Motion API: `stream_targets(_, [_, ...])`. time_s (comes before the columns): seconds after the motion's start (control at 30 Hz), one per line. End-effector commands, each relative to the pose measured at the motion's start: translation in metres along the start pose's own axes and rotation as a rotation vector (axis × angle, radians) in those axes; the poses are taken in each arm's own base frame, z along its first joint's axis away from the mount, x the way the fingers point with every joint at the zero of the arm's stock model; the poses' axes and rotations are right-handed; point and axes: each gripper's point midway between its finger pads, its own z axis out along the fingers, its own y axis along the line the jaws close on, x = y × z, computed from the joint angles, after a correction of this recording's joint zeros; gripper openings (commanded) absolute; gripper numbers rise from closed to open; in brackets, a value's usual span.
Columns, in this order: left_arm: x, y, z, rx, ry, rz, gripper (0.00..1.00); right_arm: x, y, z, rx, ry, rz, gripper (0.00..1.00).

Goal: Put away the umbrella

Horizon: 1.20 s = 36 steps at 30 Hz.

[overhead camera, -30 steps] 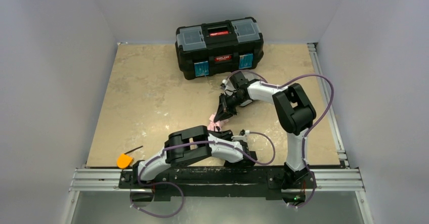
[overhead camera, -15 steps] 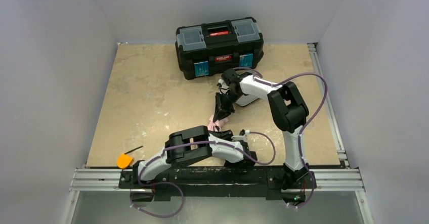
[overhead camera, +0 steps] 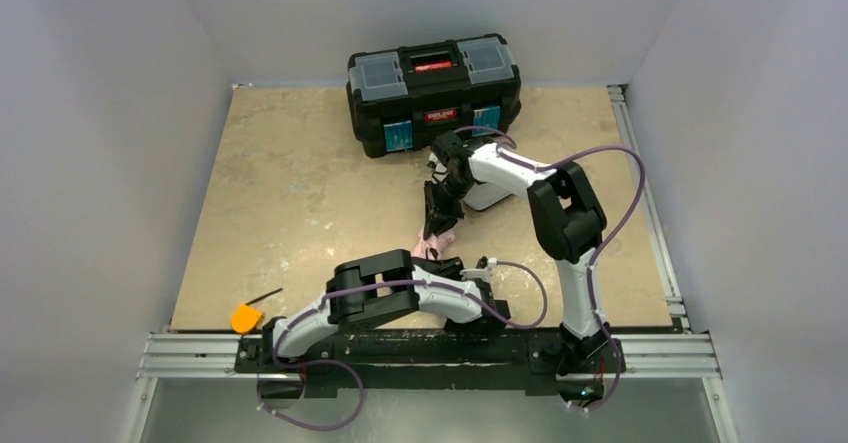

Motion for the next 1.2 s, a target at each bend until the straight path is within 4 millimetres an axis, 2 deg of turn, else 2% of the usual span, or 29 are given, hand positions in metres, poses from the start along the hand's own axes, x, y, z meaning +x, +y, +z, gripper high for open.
stream_targets(0.0, [0.003, -0.04, -0.012, 0.13, 0.026, -0.054, 0.0, -0.056, -0.16, 0.019, 0.678, -0.188, -0.09, 0.23])
stream_targets(0.13, [0.003, -0.041, -0.011, 0.134, 0.029, -0.049, 0.0, -0.06, -0.155, 0.014, 0.66, -0.203, -0.096, 0.27])
stream_targets(0.3, [0.003, -0.044, -0.011, 0.143, 0.03, -0.042, 0.0, -0.062, -0.147, 0.01, 0.632, -0.223, -0.1, 0.26])
stream_targets(0.4, [0.003, -0.046, -0.011, 0.152, 0.03, -0.04, 0.0, -0.065, -0.135, 0.006, 0.579, -0.253, -0.103, 0.26])
stream_targets(0.53, [0.003, -0.048, -0.011, 0.16, 0.03, -0.034, 0.0, -0.08, -0.098, -0.014, 0.457, -0.34, -0.131, 0.31])
stream_targets(0.67, [0.002, -0.048, -0.011, 0.164, 0.029, -0.033, 0.0, -0.093, -0.052, -0.054, 0.317, -0.465, -0.184, 0.52])
stream_targets(0.77, [0.002, -0.049, -0.011, 0.168, 0.03, -0.031, 0.0, -0.089, -0.027, -0.08, 0.224, -0.537, -0.197, 0.57])
stream_targets(0.9, [0.002, -0.05, -0.011, 0.172, 0.03, -0.028, 0.0, -0.071, -0.013, -0.102, 0.144, -0.583, -0.192, 0.45])
stream_targets(1.0, [0.002, -0.049, -0.011, 0.173, 0.028, -0.031, 0.0, -0.054, -0.003, -0.111, 0.077, -0.589, -0.203, 0.27])
stream_targets(1.07, [0.002, -0.049, -0.011, 0.171, 0.029, -0.03, 0.0, -0.043, 0.003, -0.112, 0.028, -0.57, -0.211, 0.2])
stream_targets(1.17, [0.002, -0.049, -0.011, 0.171, 0.028, -0.029, 0.0, -0.027, 0.011, -0.104, -0.041, -0.523, -0.217, 0.09])
